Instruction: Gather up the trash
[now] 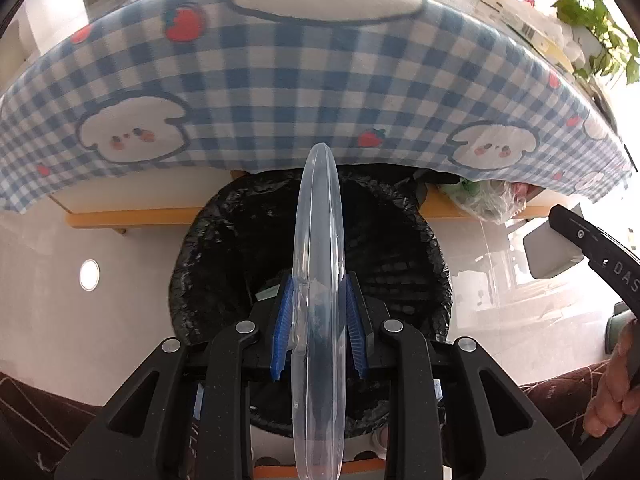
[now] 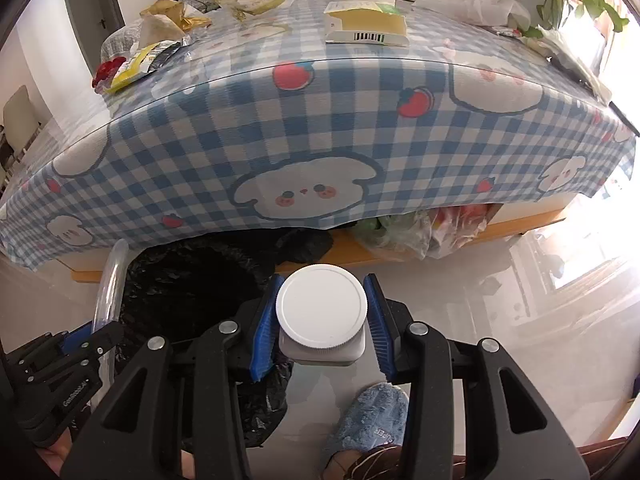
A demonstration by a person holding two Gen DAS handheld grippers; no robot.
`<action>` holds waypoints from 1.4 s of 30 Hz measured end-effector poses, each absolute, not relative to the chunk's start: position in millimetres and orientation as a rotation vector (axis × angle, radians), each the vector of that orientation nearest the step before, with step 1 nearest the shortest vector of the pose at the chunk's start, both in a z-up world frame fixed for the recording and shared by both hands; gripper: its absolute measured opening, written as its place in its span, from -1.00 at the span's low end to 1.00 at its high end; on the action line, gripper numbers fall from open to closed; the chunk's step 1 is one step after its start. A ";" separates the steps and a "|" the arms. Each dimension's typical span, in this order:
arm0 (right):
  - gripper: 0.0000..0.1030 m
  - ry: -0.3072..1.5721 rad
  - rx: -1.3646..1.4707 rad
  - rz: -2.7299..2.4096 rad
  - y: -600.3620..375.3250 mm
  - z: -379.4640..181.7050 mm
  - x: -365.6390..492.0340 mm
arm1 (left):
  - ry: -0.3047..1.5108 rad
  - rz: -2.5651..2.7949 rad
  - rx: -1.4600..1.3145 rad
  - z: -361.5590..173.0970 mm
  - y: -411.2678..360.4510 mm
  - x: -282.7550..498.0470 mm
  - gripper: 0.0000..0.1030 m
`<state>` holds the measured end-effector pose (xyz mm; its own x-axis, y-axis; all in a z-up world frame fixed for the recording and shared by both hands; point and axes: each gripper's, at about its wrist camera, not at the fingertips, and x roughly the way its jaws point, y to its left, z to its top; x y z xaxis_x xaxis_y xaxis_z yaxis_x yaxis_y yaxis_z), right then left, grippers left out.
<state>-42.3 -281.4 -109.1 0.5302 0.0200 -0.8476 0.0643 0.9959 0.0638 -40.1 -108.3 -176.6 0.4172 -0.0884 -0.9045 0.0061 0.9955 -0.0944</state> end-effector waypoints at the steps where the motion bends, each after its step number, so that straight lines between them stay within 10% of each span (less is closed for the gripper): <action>1: -0.24 1.012 0.089 -0.030 -282.0 -109.7 -42.3 | 1.137 -0.065 -0.076 -177.5 -111.8 -38.5 -0.52; 11: -0.24 1.034 0.100 -0.059 -289.9 -119.3 -39.7 | 1.086 -0.120 -0.034 -186.8 -134.1 -23.0 -0.47; 15: -0.24 1.042 0.094 -0.058 -287.4 -123.8 -36.7 | 1.057 -0.109 -0.020 -188.8 -138.2 -23.8 0.17; 28: -0.24 1.075 0.039 0.010 -237.5 -149.9 -40.2 | 1.032 -0.023 -0.044 -199.6 -97.2 -32.9 0.82; 42: -0.24 1.092 0.031 0.078 -181.1 -153.9 -34.9 | 1.032 0.031 -0.034 -195.7 -45.9 -44.5 0.88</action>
